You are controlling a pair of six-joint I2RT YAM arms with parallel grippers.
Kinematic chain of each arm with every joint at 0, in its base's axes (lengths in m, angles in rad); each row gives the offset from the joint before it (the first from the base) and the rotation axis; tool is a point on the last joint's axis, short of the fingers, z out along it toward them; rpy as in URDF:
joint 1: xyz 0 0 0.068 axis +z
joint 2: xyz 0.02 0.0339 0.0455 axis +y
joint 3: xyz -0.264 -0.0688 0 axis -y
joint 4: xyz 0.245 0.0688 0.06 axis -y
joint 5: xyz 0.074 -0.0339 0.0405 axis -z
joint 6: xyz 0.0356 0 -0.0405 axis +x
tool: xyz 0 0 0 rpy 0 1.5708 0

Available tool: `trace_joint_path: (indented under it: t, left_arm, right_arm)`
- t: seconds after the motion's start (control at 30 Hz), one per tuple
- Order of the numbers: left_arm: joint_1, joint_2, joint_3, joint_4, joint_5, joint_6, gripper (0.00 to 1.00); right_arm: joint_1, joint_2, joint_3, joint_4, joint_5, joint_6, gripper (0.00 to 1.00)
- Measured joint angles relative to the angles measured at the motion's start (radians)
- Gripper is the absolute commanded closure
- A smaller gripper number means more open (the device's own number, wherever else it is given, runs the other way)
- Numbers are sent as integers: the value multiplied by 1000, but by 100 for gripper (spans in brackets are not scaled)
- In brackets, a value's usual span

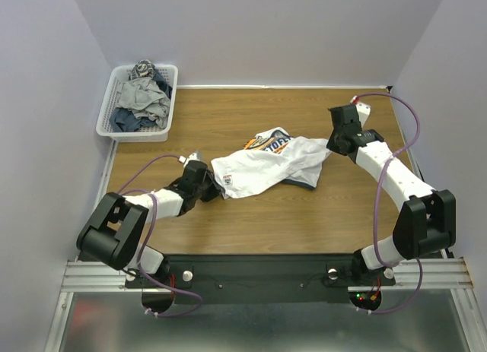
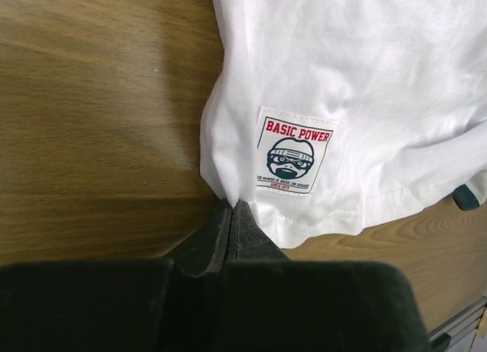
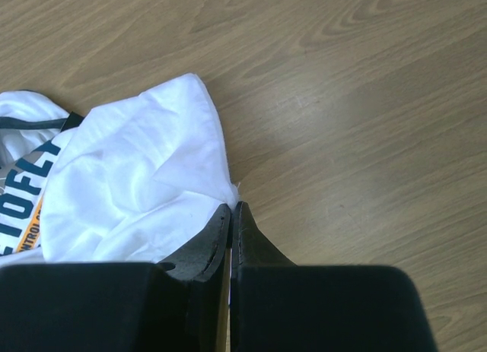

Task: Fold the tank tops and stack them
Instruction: Flatten the tank top out

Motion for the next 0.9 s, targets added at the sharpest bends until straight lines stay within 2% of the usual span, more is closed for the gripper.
trace_joint_path:
  t: [0.2, 0.3, 0.43, 0.53, 0.7, 0.9]
  left_arm:
    - [-1, -76, 57, -204, -49, 27, 100]
    - [13, -192, 164, -363, -101, 71, 100]
    - [39, -325, 344, -469, -147, 118, 100]
    - [47, -407, 527, -568, -171, 152, 100]
    - [46, -504, 764, -642, -177, 181, 100]
    - [46, -518, 1096, -684, -143, 204, 100]
  right_arm:
    - [-18, -6, 0, 0, -19, -6, 99]
    - [-50, -38, 1, -2, -70, -10, 99]
    - [-98, -111, 48, -21, -145, -8, 100]
    - [-109, -170, 141, -45, -203, -1, 100]
    - [-107, -282, 396, -65, -277, 12, 100]
    - [-107, -410, 700, -82, -294, 33, 100]
